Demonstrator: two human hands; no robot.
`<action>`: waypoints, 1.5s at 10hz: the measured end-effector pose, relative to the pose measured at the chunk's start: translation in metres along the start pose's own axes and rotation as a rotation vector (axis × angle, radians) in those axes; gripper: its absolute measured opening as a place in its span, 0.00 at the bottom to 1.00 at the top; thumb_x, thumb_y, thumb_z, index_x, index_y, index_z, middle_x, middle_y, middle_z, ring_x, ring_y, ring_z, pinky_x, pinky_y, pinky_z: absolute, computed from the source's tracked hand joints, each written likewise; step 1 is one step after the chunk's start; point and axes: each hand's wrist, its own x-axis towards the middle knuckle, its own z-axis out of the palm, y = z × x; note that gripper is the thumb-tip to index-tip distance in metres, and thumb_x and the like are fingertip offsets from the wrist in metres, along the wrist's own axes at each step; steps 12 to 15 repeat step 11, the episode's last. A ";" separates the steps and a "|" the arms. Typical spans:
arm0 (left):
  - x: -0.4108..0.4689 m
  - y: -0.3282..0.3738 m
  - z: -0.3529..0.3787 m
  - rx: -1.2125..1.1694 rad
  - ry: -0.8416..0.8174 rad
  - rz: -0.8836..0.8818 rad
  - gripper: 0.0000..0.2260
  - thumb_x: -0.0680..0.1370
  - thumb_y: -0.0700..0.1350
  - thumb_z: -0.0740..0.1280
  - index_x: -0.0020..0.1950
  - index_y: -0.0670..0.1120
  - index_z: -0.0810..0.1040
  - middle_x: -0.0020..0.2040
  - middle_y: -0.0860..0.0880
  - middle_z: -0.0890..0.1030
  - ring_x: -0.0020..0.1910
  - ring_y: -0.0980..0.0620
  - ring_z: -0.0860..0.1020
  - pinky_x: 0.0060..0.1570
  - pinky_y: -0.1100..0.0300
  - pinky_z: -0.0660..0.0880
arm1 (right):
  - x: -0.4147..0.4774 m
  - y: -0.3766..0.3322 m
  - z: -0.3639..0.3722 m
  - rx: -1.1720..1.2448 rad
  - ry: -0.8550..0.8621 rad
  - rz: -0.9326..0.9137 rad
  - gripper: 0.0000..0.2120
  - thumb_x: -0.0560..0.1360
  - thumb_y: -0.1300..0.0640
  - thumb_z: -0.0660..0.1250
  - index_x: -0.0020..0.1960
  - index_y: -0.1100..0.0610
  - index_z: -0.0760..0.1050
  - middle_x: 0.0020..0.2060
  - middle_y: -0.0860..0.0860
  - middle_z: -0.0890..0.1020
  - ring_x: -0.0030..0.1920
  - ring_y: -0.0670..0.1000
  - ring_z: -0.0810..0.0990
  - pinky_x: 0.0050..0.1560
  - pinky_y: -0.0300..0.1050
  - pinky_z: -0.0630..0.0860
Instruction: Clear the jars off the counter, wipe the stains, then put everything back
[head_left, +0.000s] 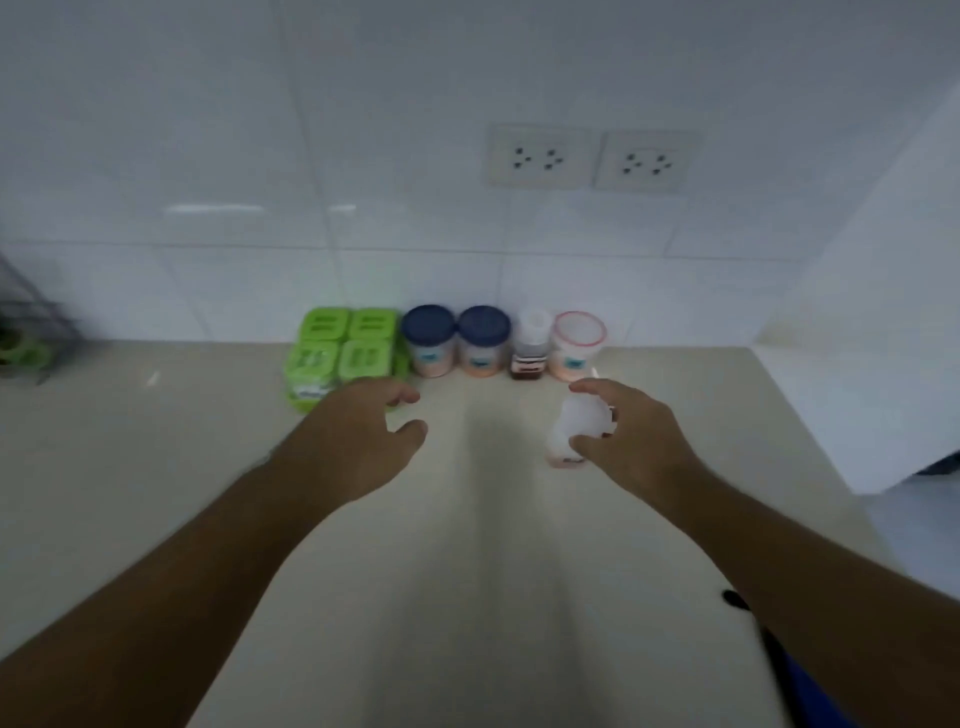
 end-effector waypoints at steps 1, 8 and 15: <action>0.036 0.049 0.019 0.012 0.004 0.027 0.18 0.75 0.52 0.70 0.64 0.51 0.78 0.61 0.51 0.79 0.59 0.52 0.76 0.58 0.60 0.69 | 0.043 0.042 -0.046 -0.017 0.080 0.026 0.27 0.67 0.59 0.77 0.64 0.46 0.78 0.59 0.48 0.81 0.56 0.49 0.78 0.56 0.35 0.68; 0.096 0.083 0.047 0.154 0.005 -0.081 0.17 0.76 0.53 0.68 0.64 0.52 0.78 0.58 0.50 0.81 0.56 0.51 0.78 0.52 0.62 0.69 | 0.215 0.112 -0.052 -0.083 -0.144 0.114 0.44 0.72 0.59 0.75 0.81 0.44 0.56 0.78 0.55 0.65 0.74 0.58 0.69 0.60 0.42 0.68; 0.013 0.079 -0.057 0.075 0.171 -0.014 0.16 0.77 0.53 0.67 0.64 0.54 0.77 0.59 0.53 0.78 0.55 0.55 0.75 0.52 0.67 0.67 | 0.084 0.023 -0.121 -0.104 -0.003 -0.028 0.36 0.77 0.45 0.70 0.80 0.50 0.59 0.80 0.50 0.62 0.79 0.52 0.61 0.74 0.45 0.57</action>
